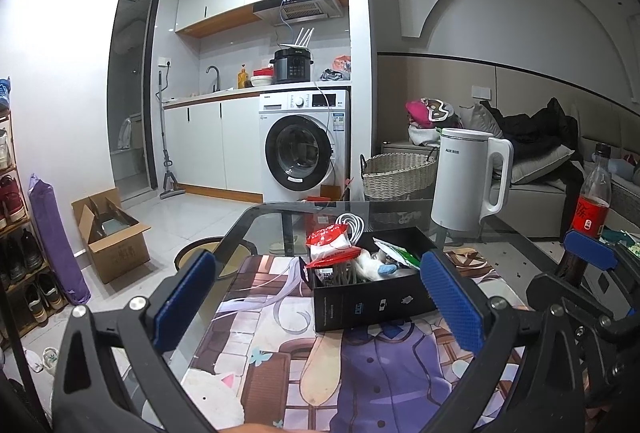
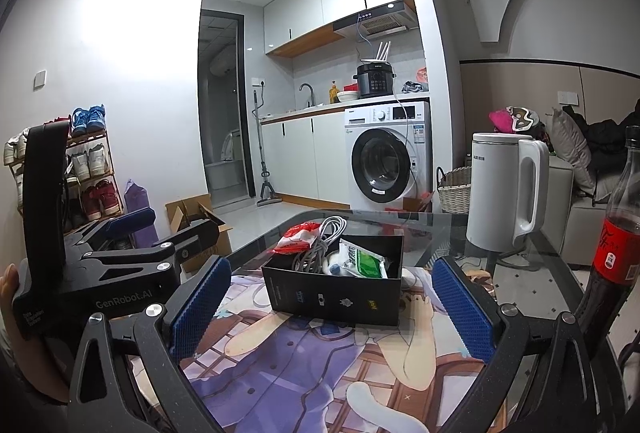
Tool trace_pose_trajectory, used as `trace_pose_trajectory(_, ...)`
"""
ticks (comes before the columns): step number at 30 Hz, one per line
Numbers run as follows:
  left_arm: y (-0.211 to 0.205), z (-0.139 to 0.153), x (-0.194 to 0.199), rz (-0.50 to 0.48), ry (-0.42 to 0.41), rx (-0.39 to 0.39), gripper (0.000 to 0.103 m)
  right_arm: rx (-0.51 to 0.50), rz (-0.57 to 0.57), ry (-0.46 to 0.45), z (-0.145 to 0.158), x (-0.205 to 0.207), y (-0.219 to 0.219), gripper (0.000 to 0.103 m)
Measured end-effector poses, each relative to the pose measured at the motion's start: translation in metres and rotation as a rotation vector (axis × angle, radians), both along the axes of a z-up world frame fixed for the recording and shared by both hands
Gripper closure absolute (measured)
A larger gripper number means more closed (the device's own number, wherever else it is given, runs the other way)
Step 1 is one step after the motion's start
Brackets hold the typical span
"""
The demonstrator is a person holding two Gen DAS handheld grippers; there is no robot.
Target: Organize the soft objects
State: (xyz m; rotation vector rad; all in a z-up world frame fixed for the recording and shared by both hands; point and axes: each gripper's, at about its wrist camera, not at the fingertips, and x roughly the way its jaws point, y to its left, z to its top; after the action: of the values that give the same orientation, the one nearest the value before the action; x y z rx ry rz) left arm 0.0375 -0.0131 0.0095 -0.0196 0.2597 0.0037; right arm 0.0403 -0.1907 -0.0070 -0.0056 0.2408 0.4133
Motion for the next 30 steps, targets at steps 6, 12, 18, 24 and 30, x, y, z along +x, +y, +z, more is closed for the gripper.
trace_pose_trajectory(6,-0.0002,0.0002,0.0001,0.002,0.0,0.003,0.0,-0.001,0.001,0.001,-0.0009,0.0006,-0.0002,0.001)
trace_pose_trajectory(12,-0.0002,0.0005,0.0001,-0.001,0.0,0.005,0.0,0.0,0.001,0.0,-0.0009,0.0005,0.0,0.001)
trace_pose_trajectory(18,-0.0005,0.0007,-0.0003,-0.003,-0.001,0.004,0.0,0.0,0.001,0.0,-0.0008,0.0005,0.0001,0.001)
trace_pose_trajectory(24,-0.0002,0.001,-0.001,-0.002,-0.007,0.005,0.0,0.0,0.001,0.002,-0.0009,0.0004,0.0002,0.001)
trace_pose_trajectory(30,0.0022,0.0003,-0.002,-0.011,-0.008,0.007,0.0,-0.001,0.001,0.001,-0.0008,0.0002,0.0006,0.001)
